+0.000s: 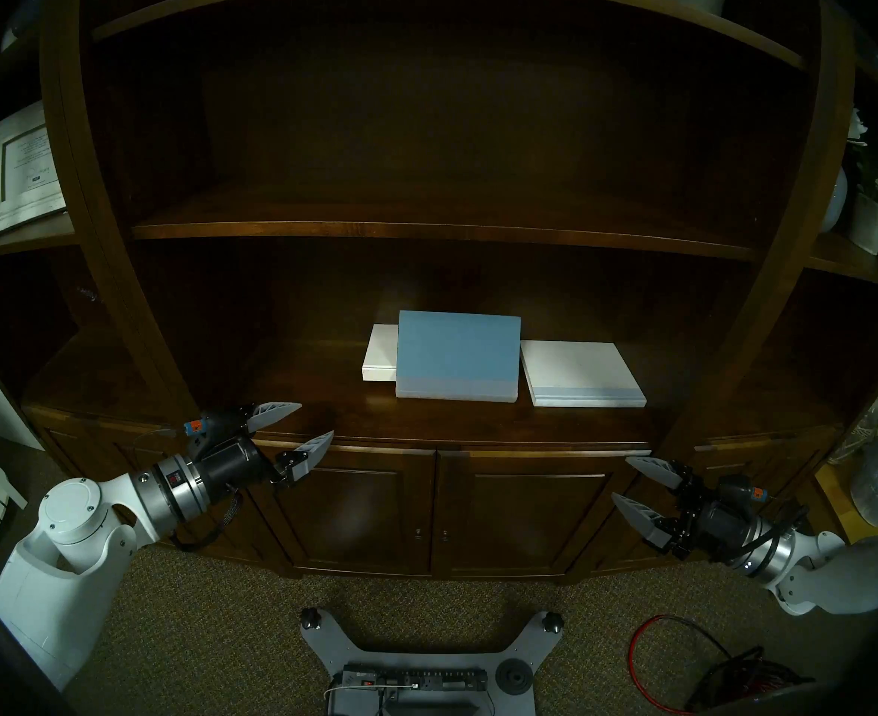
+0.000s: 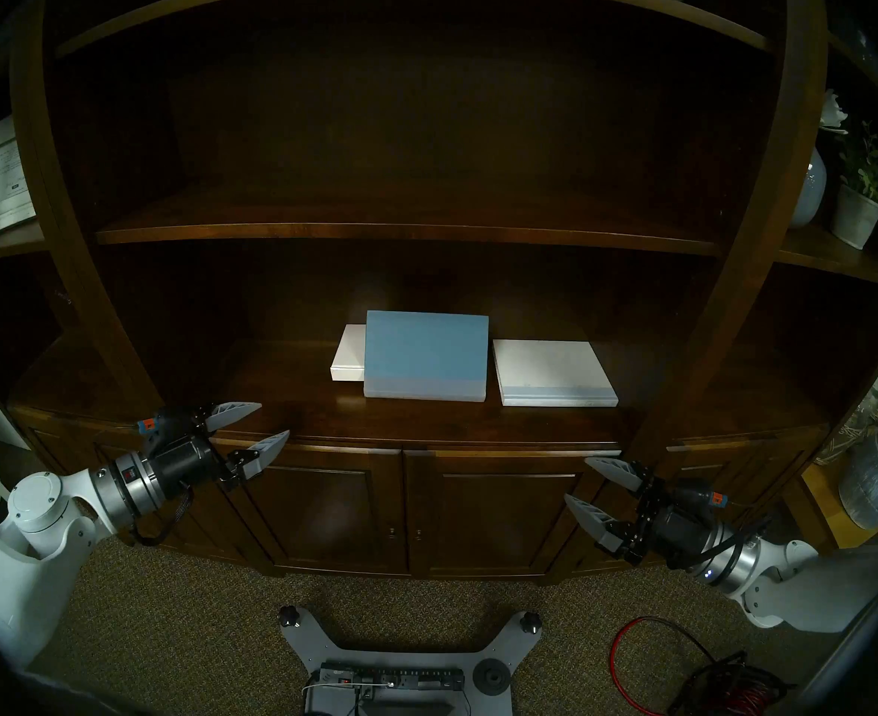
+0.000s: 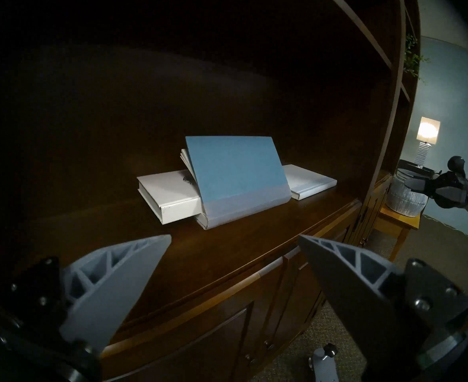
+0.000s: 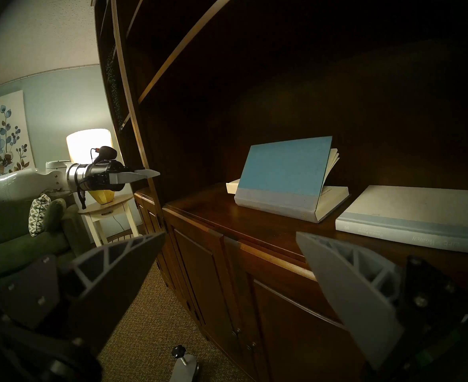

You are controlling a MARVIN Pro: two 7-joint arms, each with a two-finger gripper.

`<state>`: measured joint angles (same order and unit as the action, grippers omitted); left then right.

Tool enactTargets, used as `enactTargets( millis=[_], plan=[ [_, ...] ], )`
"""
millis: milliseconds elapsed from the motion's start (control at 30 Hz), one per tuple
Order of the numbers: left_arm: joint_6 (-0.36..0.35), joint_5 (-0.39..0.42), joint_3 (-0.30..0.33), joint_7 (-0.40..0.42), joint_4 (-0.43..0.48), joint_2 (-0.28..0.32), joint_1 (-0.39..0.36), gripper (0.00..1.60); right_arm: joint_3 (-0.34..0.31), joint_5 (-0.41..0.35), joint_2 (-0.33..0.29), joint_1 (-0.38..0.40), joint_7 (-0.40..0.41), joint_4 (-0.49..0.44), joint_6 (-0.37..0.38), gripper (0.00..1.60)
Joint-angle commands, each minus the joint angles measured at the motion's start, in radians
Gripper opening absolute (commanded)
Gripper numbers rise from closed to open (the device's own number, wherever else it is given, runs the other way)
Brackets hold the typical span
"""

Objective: Close the books and align them horizontally on the shelf

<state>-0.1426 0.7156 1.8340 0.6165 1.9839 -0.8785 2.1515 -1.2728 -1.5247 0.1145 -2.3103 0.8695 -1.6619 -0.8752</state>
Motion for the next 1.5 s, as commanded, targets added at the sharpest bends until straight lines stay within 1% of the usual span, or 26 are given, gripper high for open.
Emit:
enactTargets(
  millis=[0,33,67,133,167,233,333,367,433,500,533,633,667,733,767,867,900,933,1033,1167,1200,1233,1300,1333,1467],
  plan=[
    [-0.088,0.103,-0.030,-0.065,-0.027,0.029,-0.114,1.60,-0.011,-0.002,-0.005,0.012,-0.001,-0.002,-0.003,1.60],
    [-0.101,0.118,-0.032,-0.068,-0.037,0.027,-0.126,1.60,-0.011,-0.002,-0.005,0.012,-0.001,-0.002,-0.003,1.60],
    [-0.111,0.133,-0.028,-0.077,-0.039,0.031,-0.121,1.60,-0.011,-0.002,-0.005,0.012,-0.001,-0.002,-0.003,1.60],
    [-0.140,0.162,-0.037,-0.089,-0.062,0.026,-0.155,1.60,-0.010,-0.002,-0.005,0.011,-0.001,-0.002,-0.003,1.60],
    [-0.162,0.191,-0.034,-0.104,-0.072,0.026,-0.164,1.60,-0.010,-0.002,-0.005,0.011,-0.001,-0.002,-0.003,1.60],
    [-0.170,0.202,-0.035,-0.108,-0.076,0.027,-0.169,1.60,-0.010,-0.002,-0.005,0.011,-0.001,-0.002,-0.003,1.60],
    [-0.209,0.249,-0.053,-0.134,-0.090,0.028,-0.202,1.60,-0.009,-0.002,-0.005,0.012,-0.001,-0.002,-0.003,1.60],
    [-0.209,0.249,-0.053,-0.134,-0.090,0.028,-0.202,1.60,-0.009,-0.002,-0.005,0.012,-0.001,-0.002,-0.003,1.60],
    [-0.240,0.284,-0.077,-0.155,-0.102,0.024,-0.240,1.60,-0.008,-0.002,-0.005,0.012,-0.001,-0.002,-0.003,1.60],
    [-0.244,0.291,-0.082,-0.161,-0.100,0.023,-0.239,1.60,-0.008,-0.002,-0.005,0.012,-0.001,-0.002,-0.003,1.60],
    [-0.256,0.301,-0.095,-0.170,-0.106,0.019,-0.260,1.60,-0.008,-0.002,-0.005,0.012,-0.001,-0.002,-0.003,1.60],
    [-0.269,0.321,-0.121,-0.193,-0.097,0.013,-0.265,1.60,-0.008,-0.002,-0.005,0.012,-0.001,-0.002,-0.003,1.60],
    [-0.280,0.326,-0.141,-0.201,-0.106,0.006,-0.297,1.60,-0.007,-0.002,-0.005,0.012,-0.001,-0.002,-0.003,1.60],
    [-0.283,0.334,-0.156,-0.217,-0.098,0.000,-0.295,1.60,-0.007,-0.002,-0.005,0.012,-0.001,-0.002,-0.003,1.60],
    [-0.291,0.337,-0.173,-0.227,-0.105,-0.006,-0.317,1.60,-0.007,-0.002,-0.005,0.012,-0.001,-0.002,-0.003,1.60],
    [-0.298,0.344,-0.192,-0.251,-0.107,-0.020,-0.329,1.60,-0.006,-0.002,-0.005,0.012,-0.001,-0.002,-0.003,1.60],
    [-0.306,0.346,-0.205,-0.259,-0.115,-0.027,-0.349,1.60,-0.006,-0.002,-0.005,0.012,-0.001,-0.001,-0.003,1.60],
    [-0.306,0.348,-0.207,-0.265,-0.113,-0.030,-0.347,1.60,-0.006,-0.002,-0.005,0.012,-0.001,-0.001,-0.003,1.60],
    [-0.321,0.353,-0.232,-0.290,-0.126,-0.047,-0.386,1.60,-0.005,-0.002,-0.005,0.012,-0.001,-0.001,-0.003,1.60],
    [-0.336,0.368,-0.253,-0.321,-0.131,-0.076,-0.413,1.60,-0.003,-0.002,-0.005,0.012,-0.001,-0.001,-0.003,1.60],
    [-0.343,0.372,-0.263,-0.330,-0.139,-0.085,-0.436,1.60,-0.003,-0.002,-0.005,0.012,-0.001,-0.001,-0.003,1.60],
    [-0.344,0.376,-0.263,-0.335,-0.137,-0.091,-0.430,1.60,-0.003,-0.002,-0.005,0.012,-0.001,-0.001,-0.003,1.60],
    [-0.353,0.384,-0.275,-0.349,-0.152,-0.107,-0.457,1.60,-0.003,-0.002,-0.005,0.012,-0.001,-0.001,-0.003,1.60],
    [-0.353,0.387,-0.275,-0.354,-0.152,-0.112,-0.454,1.60,-0.003,-0.002,-0.005,0.012,-0.001,-0.001,-0.003,1.60],
    [-0.364,0.405,-0.294,-0.379,-0.181,-0.146,-0.494,1.60,-0.002,-0.002,-0.005,0.012,-0.001,-0.001,-0.003,1.60]
  ],
)
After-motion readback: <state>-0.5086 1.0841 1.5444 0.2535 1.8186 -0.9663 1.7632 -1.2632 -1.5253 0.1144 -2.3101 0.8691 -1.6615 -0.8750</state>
